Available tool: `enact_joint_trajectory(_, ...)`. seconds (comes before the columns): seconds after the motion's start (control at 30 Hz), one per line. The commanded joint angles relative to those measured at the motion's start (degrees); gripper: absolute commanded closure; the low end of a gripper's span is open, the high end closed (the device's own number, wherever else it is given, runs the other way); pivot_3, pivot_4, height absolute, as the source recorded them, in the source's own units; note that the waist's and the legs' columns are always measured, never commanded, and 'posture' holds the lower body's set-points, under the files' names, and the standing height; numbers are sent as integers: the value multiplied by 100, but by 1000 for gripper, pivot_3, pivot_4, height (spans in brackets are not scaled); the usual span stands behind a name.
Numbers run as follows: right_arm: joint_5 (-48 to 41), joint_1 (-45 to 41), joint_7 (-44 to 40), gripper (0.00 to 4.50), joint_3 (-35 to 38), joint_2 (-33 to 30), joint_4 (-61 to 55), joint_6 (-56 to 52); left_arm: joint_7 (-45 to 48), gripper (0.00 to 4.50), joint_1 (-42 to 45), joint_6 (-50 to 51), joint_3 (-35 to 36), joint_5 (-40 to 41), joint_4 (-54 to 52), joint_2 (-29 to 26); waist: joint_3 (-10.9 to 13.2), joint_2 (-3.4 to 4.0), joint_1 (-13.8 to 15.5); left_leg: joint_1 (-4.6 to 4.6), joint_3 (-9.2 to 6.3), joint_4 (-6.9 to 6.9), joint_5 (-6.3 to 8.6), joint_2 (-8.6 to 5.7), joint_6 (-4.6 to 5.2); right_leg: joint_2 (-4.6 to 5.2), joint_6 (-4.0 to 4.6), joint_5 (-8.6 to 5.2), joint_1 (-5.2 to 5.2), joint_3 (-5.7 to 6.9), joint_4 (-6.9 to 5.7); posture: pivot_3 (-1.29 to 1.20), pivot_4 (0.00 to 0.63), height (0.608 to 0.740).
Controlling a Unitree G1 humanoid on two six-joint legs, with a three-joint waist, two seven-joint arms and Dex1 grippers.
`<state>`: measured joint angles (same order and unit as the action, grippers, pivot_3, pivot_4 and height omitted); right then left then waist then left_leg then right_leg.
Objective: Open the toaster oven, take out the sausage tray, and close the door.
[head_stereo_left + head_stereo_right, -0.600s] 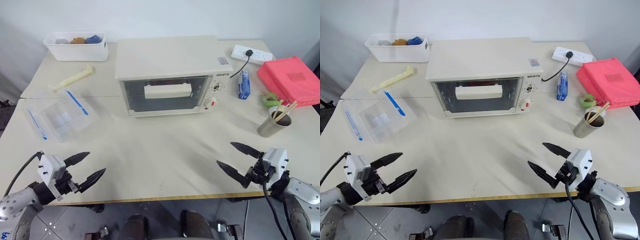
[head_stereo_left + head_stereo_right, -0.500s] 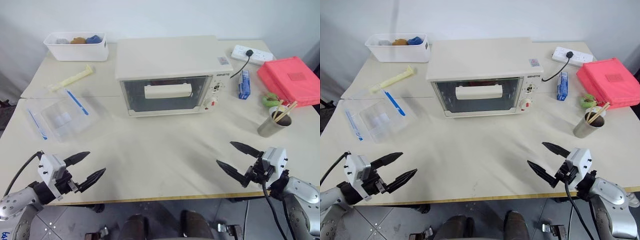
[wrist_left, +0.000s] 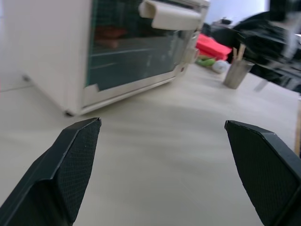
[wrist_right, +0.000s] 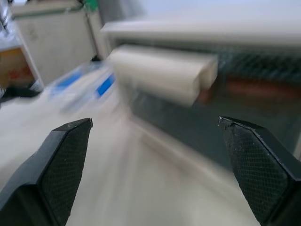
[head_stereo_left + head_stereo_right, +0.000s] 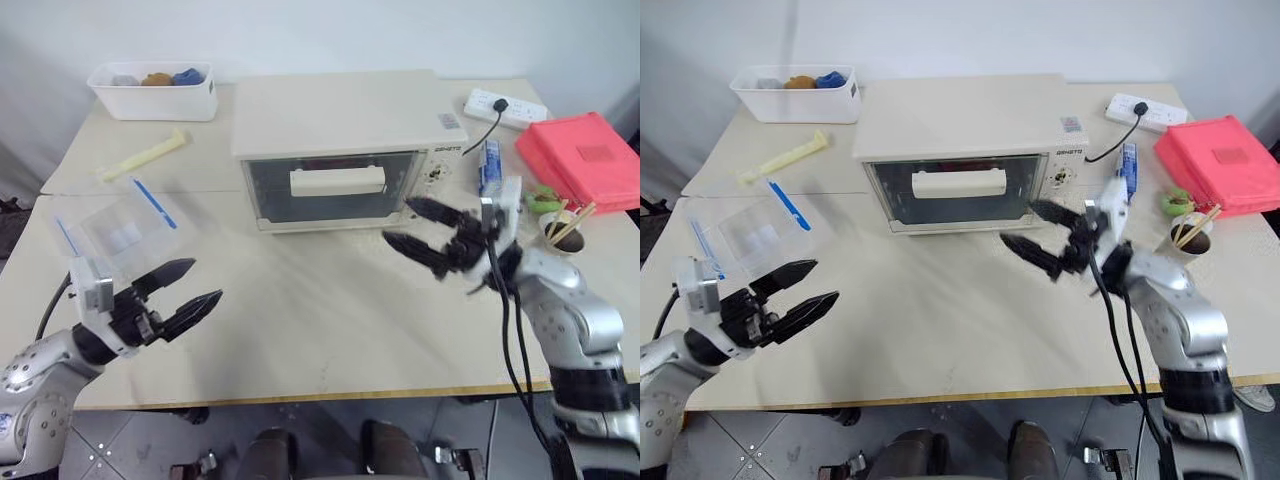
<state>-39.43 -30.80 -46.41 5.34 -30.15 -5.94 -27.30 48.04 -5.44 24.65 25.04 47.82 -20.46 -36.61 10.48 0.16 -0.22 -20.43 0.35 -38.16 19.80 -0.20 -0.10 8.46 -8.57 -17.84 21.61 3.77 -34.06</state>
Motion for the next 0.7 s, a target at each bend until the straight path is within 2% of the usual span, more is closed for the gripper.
enact_joint_trajectory(0.03,152,-295,-74,0,-125,183,257,86,-67,21,10,21,-4,64,-186,40,0,-1,-1,0,-1,2,3,2,-2,-2,-1,0,2,15,-4,0,150,740)
enact_joint_trajectory(0.3,319,-550,-651,0,-379,383,323,270,-137,21,32,9,-80,9,-195,64,0,-1,7,-15,5,0,21,-6,-4,-3,-5,2,22,78,-13,0,150,740)
enact_joint_trajectory(0.43,366,-390,-1337,0,-392,371,104,870,-461,21,167,106,22,147,-130,166,0,-1,4,-17,15,-7,21,-6,-4,-3,-6,3,19,80,-7,0,150,740)
enact_joint_trajectory(0.63,1161,156,-2155,0,-753,17,76,2062,-521,21,451,248,82,216,202,132,1,-3,-8,-15,25,-6,21,-3,-4,-5,-6,3,22,84,-10,0,150,740)
enact_joint_trajectory(0.7,1441,337,-2353,0,-862,-82,151,2543,-526,423,815,224,35,215,501,190,1,-3,2,-13,27,-5,21,-4,-4,-5,-6,3,22,86,-9,0,150,740)
